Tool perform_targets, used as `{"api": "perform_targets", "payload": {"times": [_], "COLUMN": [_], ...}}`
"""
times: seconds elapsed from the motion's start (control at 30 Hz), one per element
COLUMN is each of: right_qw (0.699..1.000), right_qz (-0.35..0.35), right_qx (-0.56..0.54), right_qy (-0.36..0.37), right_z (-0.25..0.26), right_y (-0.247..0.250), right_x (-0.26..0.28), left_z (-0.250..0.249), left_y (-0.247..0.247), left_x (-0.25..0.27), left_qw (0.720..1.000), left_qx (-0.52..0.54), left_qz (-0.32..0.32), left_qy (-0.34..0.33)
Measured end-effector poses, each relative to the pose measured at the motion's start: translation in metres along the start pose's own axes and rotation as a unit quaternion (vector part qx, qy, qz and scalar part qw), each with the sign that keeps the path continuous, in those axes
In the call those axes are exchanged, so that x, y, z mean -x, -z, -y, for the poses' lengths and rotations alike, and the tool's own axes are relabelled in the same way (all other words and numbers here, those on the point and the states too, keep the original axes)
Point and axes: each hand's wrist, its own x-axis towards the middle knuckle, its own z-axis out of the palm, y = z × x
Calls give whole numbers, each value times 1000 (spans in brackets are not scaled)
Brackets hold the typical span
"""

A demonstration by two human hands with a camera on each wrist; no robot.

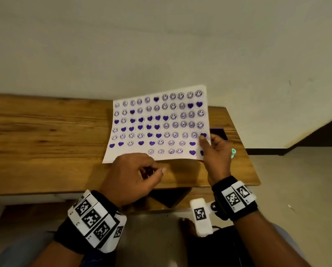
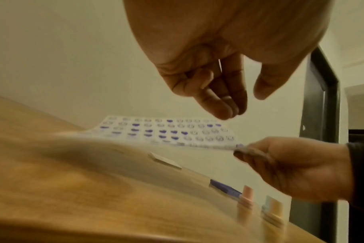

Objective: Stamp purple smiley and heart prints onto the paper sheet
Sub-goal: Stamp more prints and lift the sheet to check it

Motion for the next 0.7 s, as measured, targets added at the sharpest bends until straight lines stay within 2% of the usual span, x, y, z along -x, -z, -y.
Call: {"api": "perform_targets", "payload": {"times": [0.1, 0.2, 0.27, 0.33, 0.4, 0.63, 0.7], "right_qw": [997, 989, 980, 968, 964, 955, 939], "right_qz": [8, 10, 0, -8, -9, 19, 21], "right_qx": [70, 150, 201, 250, 266, 295, 343], "right_qy": [3, -2, -9, -4, -7, 6, 15], "right_z": [-24, -42, -49, -52, -52, -42, -32], "right_y": [-1, 0, 1, 1, 0, 2, 2], "right_x": [0, -2, -4, -6, -5, -2, 0], "left_z": [19, 50, 64, 69, 70, 74, 74], "left_y": [2, 3, 5, 3, -3, -18, -17], "left_x": [-4, -8, -8, -7, -5, -4, -4], "left_qw": [997, 988, 977, 953, 930, 922, 922], "left_qx": [-34, -117, -152, -204, -252, -236, -232], "left_qz": [-60, -52, -2, 88, 161, 215, 216], "left_qy": [36, 86, 149, 205, 215, 220, 221]}}
